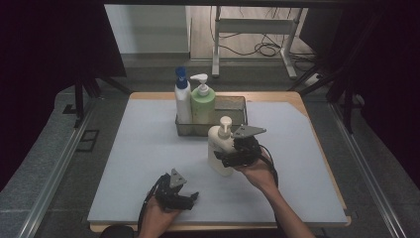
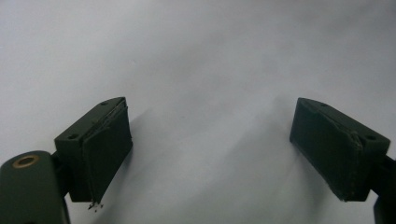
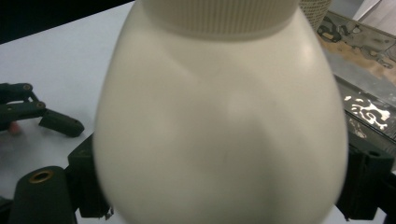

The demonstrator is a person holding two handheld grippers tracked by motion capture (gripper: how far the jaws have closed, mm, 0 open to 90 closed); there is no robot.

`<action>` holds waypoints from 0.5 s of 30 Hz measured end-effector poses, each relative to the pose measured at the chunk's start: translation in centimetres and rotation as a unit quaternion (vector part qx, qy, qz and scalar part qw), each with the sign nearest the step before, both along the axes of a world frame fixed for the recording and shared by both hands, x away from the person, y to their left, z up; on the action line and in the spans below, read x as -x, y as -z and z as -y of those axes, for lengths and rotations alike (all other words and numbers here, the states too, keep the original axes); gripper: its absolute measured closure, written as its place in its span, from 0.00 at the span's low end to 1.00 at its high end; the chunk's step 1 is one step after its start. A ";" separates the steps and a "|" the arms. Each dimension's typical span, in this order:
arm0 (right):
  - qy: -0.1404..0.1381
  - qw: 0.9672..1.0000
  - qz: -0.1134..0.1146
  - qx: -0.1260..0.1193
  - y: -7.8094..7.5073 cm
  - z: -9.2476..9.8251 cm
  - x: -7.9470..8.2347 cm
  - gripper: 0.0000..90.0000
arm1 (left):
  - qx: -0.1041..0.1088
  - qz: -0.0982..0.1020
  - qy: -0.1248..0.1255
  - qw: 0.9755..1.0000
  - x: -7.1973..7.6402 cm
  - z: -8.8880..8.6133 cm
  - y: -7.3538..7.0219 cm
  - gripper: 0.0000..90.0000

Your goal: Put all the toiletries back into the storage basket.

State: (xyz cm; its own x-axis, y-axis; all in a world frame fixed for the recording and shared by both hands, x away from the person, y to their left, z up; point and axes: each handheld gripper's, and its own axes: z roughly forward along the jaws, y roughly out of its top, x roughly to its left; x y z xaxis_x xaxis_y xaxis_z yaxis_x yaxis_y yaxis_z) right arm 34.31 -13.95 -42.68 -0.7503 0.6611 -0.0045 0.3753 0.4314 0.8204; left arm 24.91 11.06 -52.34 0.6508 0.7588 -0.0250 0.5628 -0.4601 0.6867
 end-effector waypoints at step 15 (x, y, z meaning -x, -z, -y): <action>-0.016 1.000 -0.003 0.011 -0.6 -0.3 0.1 0.42 | 0.000 0.000 0.000 1.000 0.0 0.0 0.0 0.13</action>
